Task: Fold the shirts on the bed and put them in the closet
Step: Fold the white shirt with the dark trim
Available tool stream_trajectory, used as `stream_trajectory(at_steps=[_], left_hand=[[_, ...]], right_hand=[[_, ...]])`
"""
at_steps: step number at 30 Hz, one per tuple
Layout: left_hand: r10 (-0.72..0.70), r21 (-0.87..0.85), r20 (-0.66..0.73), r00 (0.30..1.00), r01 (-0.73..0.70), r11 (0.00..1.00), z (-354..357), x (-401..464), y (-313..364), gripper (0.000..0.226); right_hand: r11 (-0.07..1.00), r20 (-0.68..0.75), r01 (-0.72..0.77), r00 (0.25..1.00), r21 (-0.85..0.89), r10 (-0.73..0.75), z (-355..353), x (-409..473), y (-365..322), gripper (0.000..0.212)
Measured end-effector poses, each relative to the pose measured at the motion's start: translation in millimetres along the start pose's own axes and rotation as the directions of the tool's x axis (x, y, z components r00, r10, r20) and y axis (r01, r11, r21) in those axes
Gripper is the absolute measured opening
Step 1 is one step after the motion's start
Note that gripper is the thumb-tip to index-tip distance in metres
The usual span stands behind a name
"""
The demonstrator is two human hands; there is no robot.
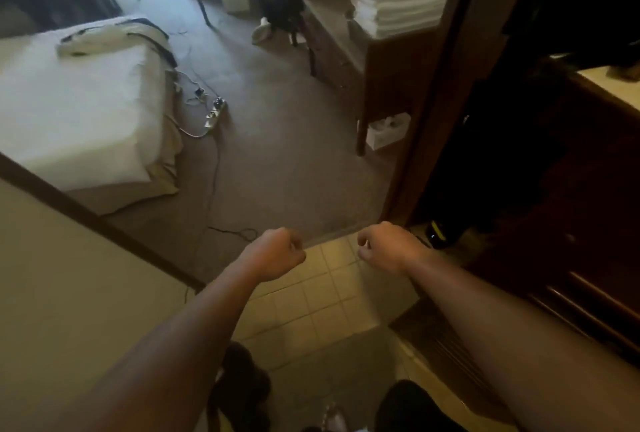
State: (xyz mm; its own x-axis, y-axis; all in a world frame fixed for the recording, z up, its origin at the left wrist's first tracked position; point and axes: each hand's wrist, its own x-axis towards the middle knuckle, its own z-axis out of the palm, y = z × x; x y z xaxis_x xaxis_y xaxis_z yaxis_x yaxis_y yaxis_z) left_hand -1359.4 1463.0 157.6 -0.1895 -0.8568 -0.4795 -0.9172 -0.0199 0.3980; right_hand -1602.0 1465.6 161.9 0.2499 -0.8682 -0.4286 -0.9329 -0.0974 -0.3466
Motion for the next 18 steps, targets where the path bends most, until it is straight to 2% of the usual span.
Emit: stream_trajectory(at_steps=[4, 13, 18], left_hand=[[-0.063, -0.048, -0.007, 0.998, 0.062, 0.997, -30.8, 34.7, -28.3, 0.020], [-0.253, -0.136, -0.004, 0.967, 0.250, 0.959, -109.4, 131.4, -76.3, 0.031], [-0.311, -0.276, -0.102, 0.945, 0.273, 0.922, -151.3, 175.8, -99.6, 0.032]], right_hand=[[0.996, 0.046, 0.085, 0.995, -0.028, -0.084, -16.6, 69.9, -17.9, 0.016], [0.969, 0.176, 0.225, 0.963, -0.102, -0.205, -80.9, 237.8, -48.1, 0.020], [0.955, 0.202, 0.287, 0.942, -0.077, -0.266, -118.7, 321.8, -65.8, 0.020]])
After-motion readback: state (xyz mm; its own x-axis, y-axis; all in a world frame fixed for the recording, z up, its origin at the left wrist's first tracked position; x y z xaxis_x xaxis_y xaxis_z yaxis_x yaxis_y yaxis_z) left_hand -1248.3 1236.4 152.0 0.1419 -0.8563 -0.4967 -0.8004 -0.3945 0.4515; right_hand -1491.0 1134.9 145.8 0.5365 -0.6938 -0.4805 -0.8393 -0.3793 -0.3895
